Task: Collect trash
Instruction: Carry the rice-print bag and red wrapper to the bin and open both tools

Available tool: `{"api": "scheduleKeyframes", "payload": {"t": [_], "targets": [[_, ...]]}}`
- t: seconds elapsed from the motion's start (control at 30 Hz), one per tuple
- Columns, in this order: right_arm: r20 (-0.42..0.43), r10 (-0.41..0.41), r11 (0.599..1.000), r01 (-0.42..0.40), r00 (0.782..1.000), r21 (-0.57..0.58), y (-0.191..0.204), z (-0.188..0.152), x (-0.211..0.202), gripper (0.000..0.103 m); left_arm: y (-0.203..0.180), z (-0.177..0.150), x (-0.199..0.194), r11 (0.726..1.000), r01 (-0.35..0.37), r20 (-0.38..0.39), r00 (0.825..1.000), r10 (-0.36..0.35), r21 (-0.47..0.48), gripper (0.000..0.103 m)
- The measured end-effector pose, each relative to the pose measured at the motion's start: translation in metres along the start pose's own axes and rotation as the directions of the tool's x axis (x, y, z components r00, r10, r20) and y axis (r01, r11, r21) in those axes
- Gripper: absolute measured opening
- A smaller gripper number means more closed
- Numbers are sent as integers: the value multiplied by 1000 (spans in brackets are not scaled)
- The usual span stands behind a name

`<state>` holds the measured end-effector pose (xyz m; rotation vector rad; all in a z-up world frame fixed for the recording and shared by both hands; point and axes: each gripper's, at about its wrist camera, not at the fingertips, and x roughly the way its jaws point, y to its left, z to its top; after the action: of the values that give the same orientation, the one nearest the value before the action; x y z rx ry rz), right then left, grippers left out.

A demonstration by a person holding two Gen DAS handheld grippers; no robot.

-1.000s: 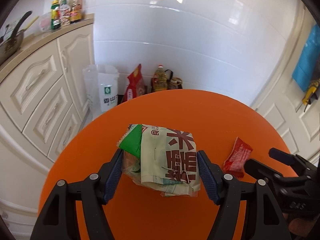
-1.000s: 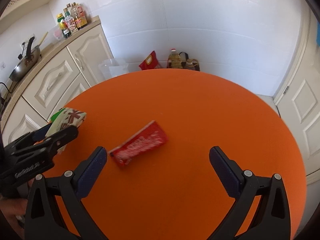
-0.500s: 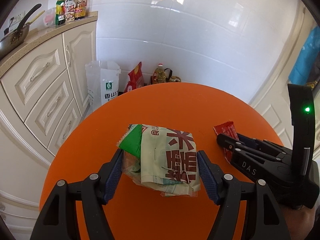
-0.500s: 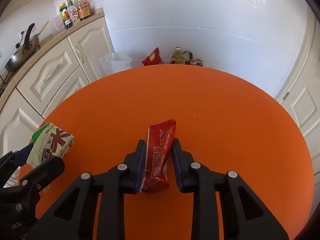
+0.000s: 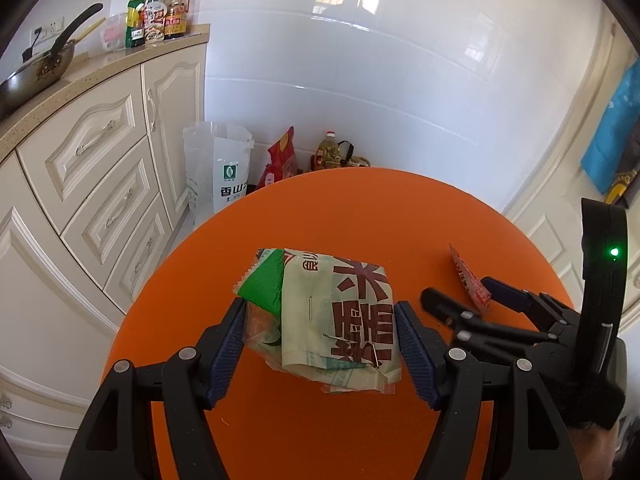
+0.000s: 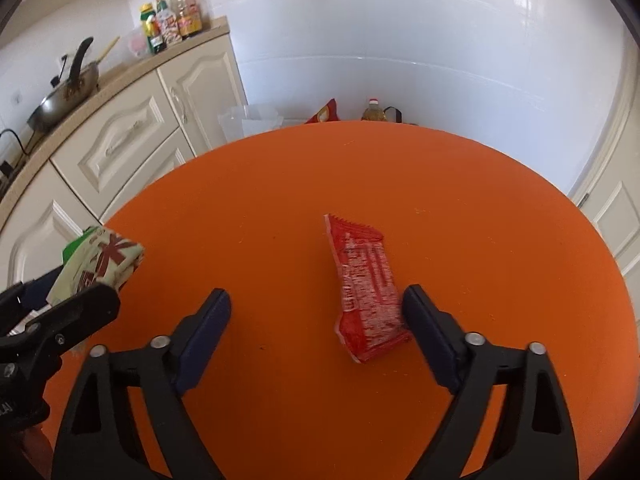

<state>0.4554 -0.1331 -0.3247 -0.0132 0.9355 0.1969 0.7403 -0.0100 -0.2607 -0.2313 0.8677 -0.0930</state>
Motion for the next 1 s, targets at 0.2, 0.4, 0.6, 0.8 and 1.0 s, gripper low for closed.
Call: {"api": "scheduleKeyframes", "payload": {"t": [0.2, 0.4, 0.6, 0.8, 1.0], "targets": [[-5, -44, 999, 44, 999, -18, -17, -1, -6, 24, -33, -78, -80, 1000, 10, 15, 1000, -11, 7, 67], [15, -11, 1000, 12, 1000, -10, -25, -2, -18, 15, -43, -98, -108, 999, 10, 40, 999, -11, 31, 67], [58, 22, 1000, -21, 998, -12, -27, -7, -52, 15, -51, -108, -130, 998, 16, 62, 998, -19, 55, 67], [137, 40, 999, -40, 990, -4, -35, -16, -111, 15, -75, -118, -164, 994, 38, 110, 993, -49, 103, 67], [217, 46, 998, -55, 975, 35, -57, -35, -176, 15, -115, -136, -200, 981, 75, 154, 983, -103, 180, 67]]}}
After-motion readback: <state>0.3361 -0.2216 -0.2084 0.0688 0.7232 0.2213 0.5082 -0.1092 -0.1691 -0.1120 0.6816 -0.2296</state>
